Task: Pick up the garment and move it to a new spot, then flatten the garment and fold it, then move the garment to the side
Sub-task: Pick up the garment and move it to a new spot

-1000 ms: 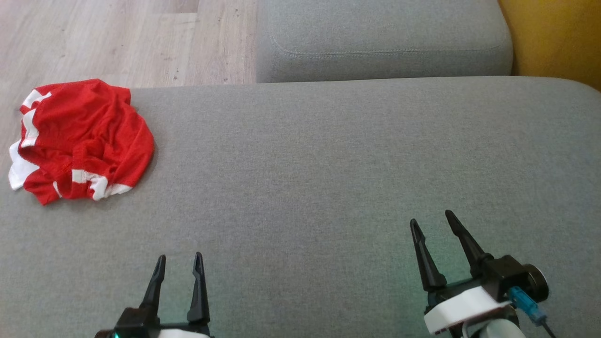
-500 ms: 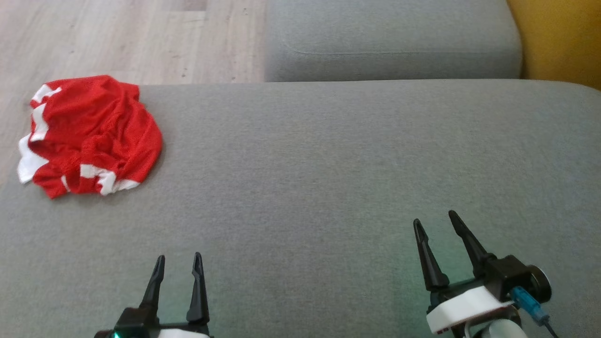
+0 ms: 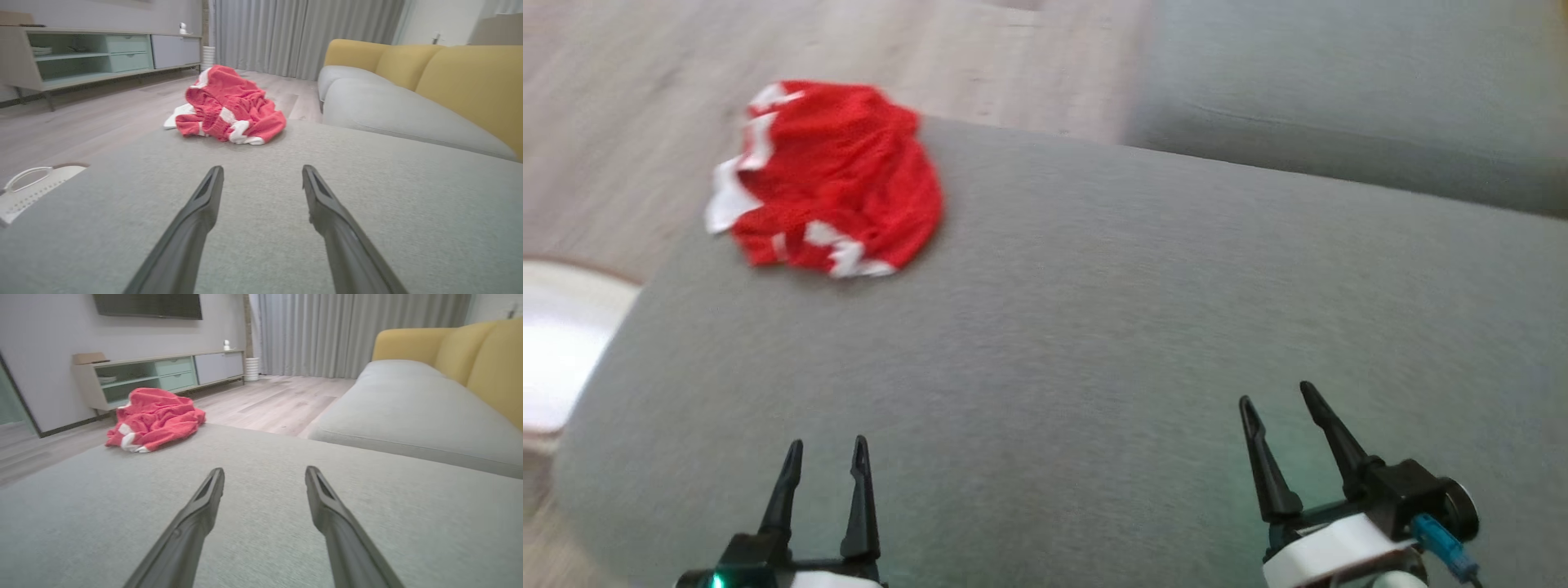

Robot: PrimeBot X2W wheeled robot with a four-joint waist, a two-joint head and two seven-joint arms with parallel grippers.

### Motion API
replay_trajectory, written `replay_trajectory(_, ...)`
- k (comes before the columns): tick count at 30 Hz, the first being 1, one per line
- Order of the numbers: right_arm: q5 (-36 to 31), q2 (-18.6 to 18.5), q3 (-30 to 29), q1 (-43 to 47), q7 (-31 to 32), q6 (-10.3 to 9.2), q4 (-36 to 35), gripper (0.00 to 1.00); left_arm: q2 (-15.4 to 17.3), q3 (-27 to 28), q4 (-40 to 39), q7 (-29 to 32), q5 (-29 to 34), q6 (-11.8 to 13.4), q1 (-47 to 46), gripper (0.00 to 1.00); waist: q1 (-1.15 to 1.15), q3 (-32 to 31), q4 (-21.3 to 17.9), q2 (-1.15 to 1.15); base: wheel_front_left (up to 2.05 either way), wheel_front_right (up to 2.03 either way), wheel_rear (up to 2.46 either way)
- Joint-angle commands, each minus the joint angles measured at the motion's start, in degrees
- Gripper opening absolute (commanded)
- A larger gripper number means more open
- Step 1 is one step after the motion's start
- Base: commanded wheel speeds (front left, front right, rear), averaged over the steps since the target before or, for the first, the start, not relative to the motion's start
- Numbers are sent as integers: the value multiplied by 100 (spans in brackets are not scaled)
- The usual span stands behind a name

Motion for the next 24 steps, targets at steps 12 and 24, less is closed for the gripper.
replay_trajectory(12, 56, -43, 358, -235, -71, -4, -165, 100, 128, 150, -282, -29, -40, 69, -77, 100, 0, -46, 1162, 0, 0, 0, 0)
replay_trajectory(24, -37, -43, 334, -250, -71, -4, -170, 100, 158, 229, -375, -42, -132, 140, -31, 100, 0, 34, 1170, 0, 0, 0, 0)
